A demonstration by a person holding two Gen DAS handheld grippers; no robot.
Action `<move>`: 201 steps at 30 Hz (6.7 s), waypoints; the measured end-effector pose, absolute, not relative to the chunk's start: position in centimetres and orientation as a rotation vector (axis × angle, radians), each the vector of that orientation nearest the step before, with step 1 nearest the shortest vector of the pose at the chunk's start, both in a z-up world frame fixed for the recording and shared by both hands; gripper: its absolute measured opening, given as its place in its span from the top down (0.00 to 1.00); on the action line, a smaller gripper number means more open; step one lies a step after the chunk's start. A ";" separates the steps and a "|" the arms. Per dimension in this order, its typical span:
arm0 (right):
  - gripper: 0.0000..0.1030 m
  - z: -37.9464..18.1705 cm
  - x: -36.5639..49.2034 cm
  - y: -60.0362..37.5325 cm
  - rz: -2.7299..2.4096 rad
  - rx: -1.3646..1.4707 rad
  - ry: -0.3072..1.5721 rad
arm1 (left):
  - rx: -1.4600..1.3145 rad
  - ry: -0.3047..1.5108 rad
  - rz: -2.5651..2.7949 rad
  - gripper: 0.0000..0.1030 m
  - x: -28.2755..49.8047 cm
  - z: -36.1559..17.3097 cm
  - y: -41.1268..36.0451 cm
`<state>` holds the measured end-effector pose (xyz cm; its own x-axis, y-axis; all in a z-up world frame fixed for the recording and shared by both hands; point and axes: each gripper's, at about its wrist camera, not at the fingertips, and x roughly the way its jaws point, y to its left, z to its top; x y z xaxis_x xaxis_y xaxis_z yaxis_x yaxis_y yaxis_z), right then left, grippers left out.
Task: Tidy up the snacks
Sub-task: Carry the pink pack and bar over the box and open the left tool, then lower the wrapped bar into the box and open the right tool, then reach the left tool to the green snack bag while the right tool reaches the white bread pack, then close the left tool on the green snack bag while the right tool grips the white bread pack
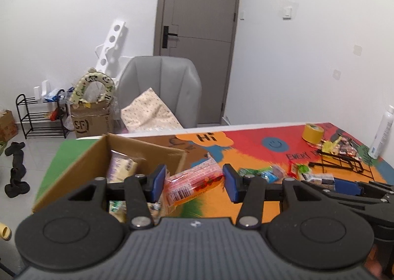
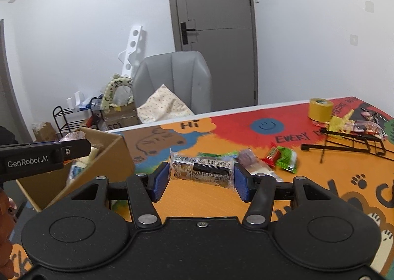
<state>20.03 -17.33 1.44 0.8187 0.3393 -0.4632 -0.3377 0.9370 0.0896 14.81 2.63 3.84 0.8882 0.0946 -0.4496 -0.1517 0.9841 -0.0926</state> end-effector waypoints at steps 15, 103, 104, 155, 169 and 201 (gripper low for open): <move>0.48 2.5 20.0 -11.4 0.445 -0.008 0.500 | -0.185 0.465 0.206 0.52 14.9 3.4 9.4; 0.00 0.7 20.3 -15.1 0.466 0.188 0.607 | -0.175 0.491 0.201 0.06 13.7 1.5 6.3; 0.00 0.6 20.4 -15.6 0.452 0.189 0.604 | -0.171 0.491 0.194 0.06 13.9 1.5 5.8; 0.02 -4.4 30.2 -25.7 0.241 0.128 0.699 | -0.173 0.648 0.017 0.11 30.6 -4.0 -4.0; 0.04 -5.7 33.2 -23.7 0.270 0.066 0.747 | -0.181 0.703 0.046 0.22 34.3 -6.8 -3.2; 0.59 -6.2 27.2 -24.1 0.283 0.149 0.718 | -0.221 0.644 -0.017 0.60 25.9 -4.2 -2.5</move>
